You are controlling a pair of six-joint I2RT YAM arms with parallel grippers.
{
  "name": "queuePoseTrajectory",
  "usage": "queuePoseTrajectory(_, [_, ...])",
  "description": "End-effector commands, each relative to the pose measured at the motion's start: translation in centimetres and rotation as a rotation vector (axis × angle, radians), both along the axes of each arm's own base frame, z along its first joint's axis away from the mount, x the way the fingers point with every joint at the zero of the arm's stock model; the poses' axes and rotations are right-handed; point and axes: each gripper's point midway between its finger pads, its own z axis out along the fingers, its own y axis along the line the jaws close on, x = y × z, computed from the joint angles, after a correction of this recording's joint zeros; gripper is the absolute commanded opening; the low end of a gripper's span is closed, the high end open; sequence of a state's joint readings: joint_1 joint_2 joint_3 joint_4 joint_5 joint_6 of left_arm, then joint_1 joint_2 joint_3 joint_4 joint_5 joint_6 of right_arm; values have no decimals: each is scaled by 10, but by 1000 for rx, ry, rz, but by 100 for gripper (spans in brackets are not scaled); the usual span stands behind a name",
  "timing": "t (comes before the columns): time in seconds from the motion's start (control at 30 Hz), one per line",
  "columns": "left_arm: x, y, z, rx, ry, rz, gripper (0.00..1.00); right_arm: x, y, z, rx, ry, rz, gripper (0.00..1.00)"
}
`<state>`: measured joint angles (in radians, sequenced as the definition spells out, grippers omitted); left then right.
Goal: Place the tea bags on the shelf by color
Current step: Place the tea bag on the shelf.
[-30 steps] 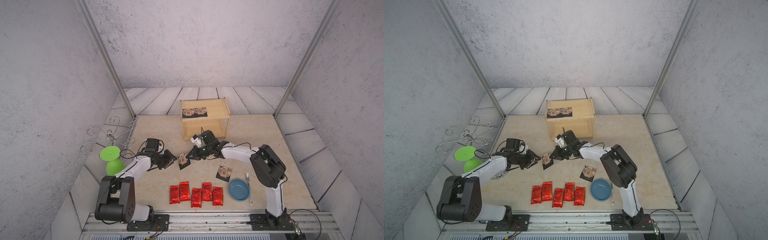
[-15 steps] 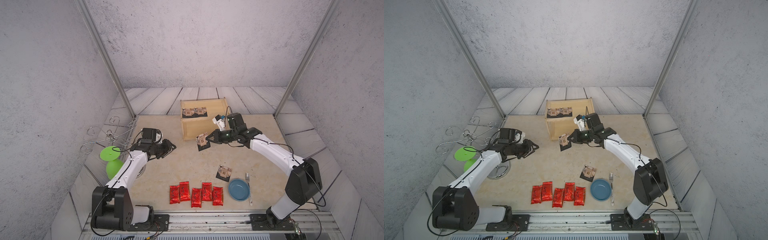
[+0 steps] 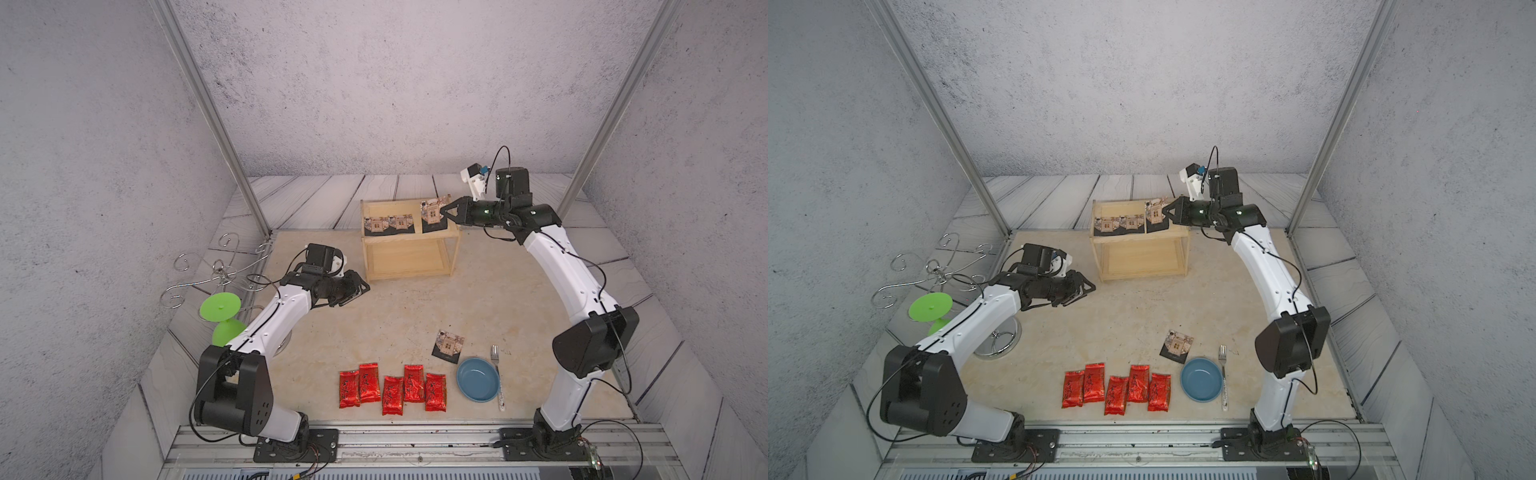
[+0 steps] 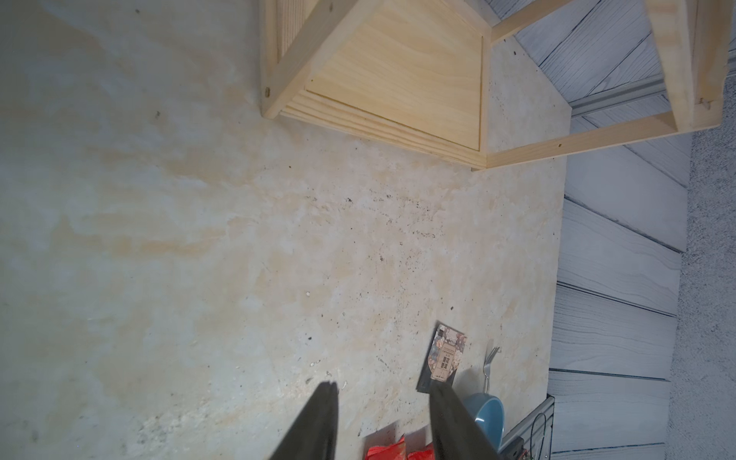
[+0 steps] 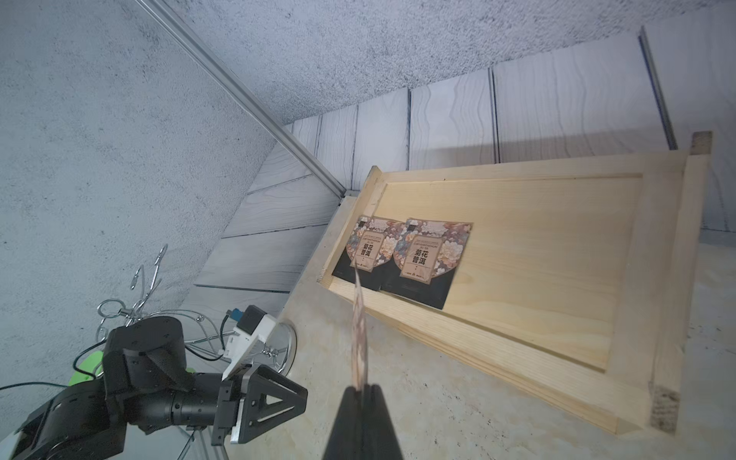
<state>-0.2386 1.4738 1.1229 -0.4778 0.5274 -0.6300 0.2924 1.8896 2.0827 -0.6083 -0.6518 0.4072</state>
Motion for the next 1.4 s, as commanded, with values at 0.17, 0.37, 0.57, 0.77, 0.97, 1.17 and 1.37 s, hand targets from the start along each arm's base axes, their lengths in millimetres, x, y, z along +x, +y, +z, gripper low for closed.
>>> queuePoseTrajectory(0.17, [13, -7, 0, -3, -17, -25, 44, 32, 5, -22, 76, 97, 78, 0])
queuePoseTrajectory(0.37, [18, -7, -10, 3, 7, -27, 44, 50, 13, -33, 114, 122, 96, 0])
queuePoseTrajectory(0.57, [20, -4, -16, 7, 18, -20, 44, 68, 12, -53, 76, 113, 69, 0])
queuePoseTrajectory(0.77, [19, -1, -21, 3, 27, -12, 44, 80, 12, -64, 60, 102, 53, 0])
queuePoseTrajectory(0.97, [19, 1, -24, -3, 36, -9, 44, 86, 14, -68, 64, 97, 52, 0])
queuePoseTrajectory(1.17, [19, 5, -27, -7, 43, 0, 44, 88, 15, -73, 64, 99, 59, 1])
queuePoseTrajectory(1.37, [20, 6, -27, -15, 41, 4, 44, 91, 12, -81, 28, 95, 42, 14])
